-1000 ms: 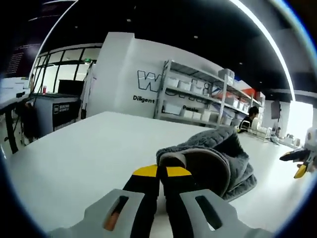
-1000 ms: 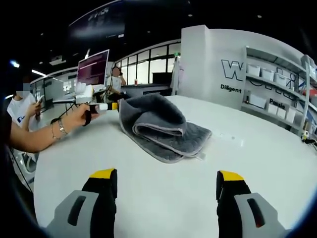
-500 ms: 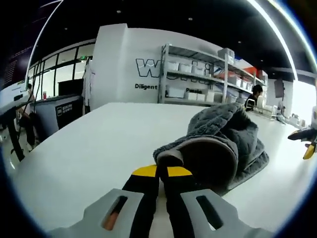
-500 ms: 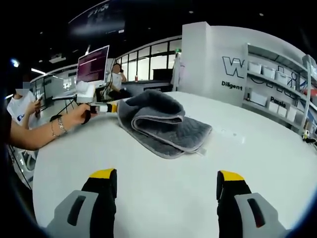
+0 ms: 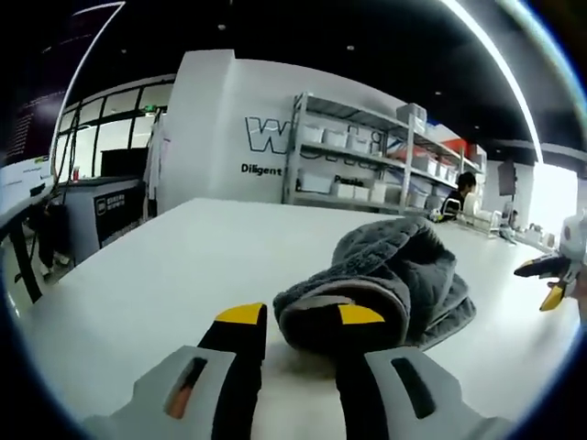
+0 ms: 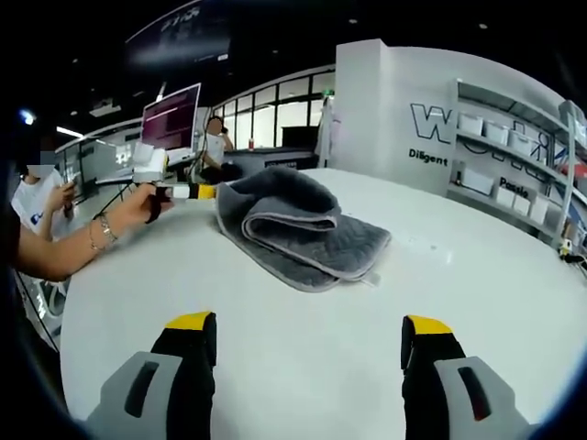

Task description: Open the folded towel by lifting each exposed corner and separating the folded layers until the towel lies flat within the target outline without major curled edges

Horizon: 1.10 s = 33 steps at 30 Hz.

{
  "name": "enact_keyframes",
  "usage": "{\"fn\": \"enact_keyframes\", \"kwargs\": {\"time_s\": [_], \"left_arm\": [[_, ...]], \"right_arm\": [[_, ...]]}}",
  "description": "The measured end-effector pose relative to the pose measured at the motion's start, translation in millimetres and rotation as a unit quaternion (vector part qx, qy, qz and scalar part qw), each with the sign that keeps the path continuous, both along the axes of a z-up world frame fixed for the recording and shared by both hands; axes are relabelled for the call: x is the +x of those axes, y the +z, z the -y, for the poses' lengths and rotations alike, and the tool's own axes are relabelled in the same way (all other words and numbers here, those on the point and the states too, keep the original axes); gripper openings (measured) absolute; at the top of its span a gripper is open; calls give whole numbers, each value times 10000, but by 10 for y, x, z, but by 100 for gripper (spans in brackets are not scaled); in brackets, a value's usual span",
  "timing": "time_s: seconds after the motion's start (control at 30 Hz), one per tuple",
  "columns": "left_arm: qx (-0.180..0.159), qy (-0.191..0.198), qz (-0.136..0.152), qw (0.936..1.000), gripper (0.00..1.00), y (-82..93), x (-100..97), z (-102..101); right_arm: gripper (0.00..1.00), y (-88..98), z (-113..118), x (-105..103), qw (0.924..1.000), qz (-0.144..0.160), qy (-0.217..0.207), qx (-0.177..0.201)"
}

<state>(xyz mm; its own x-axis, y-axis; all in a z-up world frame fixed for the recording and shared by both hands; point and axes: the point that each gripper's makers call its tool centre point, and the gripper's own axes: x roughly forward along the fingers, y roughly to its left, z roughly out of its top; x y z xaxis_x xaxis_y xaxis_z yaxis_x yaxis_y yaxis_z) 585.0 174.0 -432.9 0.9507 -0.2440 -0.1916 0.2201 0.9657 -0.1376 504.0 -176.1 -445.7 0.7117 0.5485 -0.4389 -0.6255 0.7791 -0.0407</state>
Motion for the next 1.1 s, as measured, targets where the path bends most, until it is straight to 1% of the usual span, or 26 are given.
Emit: {"fn": "enact_keyframes", "kwargs": {"time_s": [0.13, 0.27, 0.43, 0.5, 0.6, 0.8, 0.9, 1.1], "left_arm": [[-38, -97, 170, 9998, 36, 135, -112, 24], [-46, -253, 200, 9995, 40, 190, -234, 60], [-23, -431, 150, 9990, 45, 169, -389, 111], [-11, -440, 131, 9989, 46, 161, -427, 111], [-1, -445, 131, 9989, 46, 156, -490, 94], [-217, -571, 137, 9980, 46, 123, -631, 152], [-174, -600, 74, 9980, 46, 53, -724, 156], [-206, -616, 93, 9978, 45, 3, -818, 122]], "right_arm": [[84, -6, -9, -7, 10000, -12, 15, -21], [84, -12, -19, -14, 10000, -14, 28, -43], [84, -47, -23, -10, 9999, -56, 33, -91], [84, -63, -23, -8, 9999, -76, 31, -103], [84, -86, -27, -5, 9999, -104, 33, -127], [84, -138, -50, -22, 9997, -153, 59, -197], [84, -169, -57, -31, 9995, -185, 62, -230], [84, -223, -82, -44, 9991, -222, 93, -341]]}}
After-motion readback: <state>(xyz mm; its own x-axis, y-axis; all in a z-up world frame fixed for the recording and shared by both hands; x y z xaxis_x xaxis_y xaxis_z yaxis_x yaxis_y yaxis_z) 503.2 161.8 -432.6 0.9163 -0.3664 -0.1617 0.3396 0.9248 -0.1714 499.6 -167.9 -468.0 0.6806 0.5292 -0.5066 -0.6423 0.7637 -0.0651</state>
